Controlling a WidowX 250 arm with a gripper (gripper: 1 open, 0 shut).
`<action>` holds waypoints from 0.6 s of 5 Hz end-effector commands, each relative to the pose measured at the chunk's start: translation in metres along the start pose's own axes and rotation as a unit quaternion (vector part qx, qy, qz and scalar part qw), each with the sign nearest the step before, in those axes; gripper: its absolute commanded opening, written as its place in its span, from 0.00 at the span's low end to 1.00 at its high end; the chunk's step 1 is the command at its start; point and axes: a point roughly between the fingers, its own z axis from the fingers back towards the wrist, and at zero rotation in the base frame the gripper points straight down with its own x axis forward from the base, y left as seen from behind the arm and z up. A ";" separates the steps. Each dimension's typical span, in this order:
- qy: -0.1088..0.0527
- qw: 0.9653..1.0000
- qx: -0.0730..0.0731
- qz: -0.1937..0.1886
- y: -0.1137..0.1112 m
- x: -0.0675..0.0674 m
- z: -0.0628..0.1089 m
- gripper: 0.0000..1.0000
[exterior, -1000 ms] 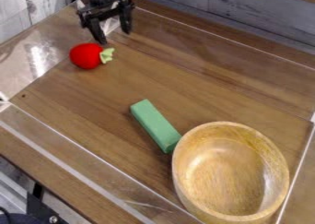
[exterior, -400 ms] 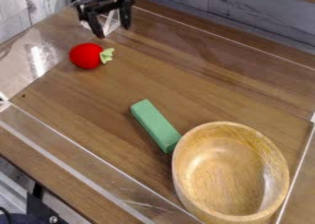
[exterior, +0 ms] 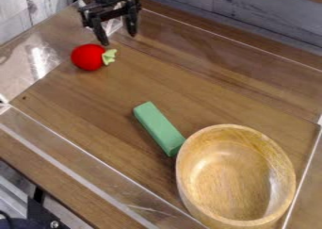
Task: Move the red object to the left side of the table
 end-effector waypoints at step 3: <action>-0.019 0.999 -0.023 -0.024 -0.029 -0.030 0.071 1.00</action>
